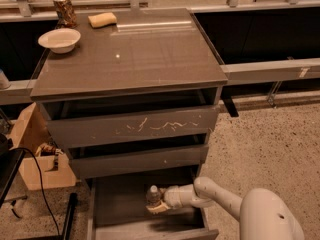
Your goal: Place water bottle into bottom drawer
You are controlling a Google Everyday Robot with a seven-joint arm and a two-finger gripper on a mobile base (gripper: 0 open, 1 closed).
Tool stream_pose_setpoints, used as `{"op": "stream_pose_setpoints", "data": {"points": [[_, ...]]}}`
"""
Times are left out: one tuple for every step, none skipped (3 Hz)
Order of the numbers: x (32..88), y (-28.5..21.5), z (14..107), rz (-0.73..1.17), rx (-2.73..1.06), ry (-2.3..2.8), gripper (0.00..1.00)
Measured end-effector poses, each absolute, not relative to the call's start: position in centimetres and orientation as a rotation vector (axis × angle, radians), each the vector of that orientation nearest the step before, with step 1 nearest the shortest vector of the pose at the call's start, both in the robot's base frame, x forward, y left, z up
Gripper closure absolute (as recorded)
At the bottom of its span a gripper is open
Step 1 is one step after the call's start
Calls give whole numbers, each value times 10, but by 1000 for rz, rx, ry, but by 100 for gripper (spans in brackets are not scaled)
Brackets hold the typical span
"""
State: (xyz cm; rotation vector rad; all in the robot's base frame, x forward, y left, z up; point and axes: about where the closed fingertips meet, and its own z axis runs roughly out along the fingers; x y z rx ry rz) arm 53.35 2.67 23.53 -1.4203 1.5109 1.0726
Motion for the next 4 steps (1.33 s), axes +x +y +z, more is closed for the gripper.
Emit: {"op": "stream_pose_setpoints", "data": {"points": [[528,24,225,1092,-1403,1516,100],[526,24,218,1113,-1367,1489,100],[528,27,210,1146,-1330,1444,100],[527,28,209,1150,-1329,1441,100]]}}
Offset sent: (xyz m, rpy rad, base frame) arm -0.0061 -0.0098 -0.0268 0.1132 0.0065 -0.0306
